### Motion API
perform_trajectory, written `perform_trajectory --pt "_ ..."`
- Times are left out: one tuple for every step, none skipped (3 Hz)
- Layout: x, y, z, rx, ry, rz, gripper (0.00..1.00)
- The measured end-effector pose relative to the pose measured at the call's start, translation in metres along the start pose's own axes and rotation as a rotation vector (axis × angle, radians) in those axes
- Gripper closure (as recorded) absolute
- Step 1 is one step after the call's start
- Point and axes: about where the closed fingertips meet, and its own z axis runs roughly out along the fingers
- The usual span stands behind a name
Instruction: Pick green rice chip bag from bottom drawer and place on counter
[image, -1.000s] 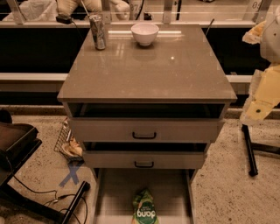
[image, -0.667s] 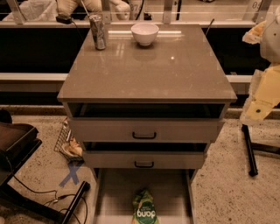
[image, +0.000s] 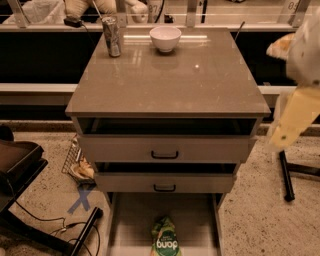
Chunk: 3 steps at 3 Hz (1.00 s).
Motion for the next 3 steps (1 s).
perform_trajectory --pt "0.013 0.041 0.042 -0.021 -0.099 0.001 0.0" --pt "0.034 0.077 0.116 -0.055 -0.14 0.045 0.0" --pt "0.046 0.107 0.196 -0.095 -0.125 0.081 0.0"
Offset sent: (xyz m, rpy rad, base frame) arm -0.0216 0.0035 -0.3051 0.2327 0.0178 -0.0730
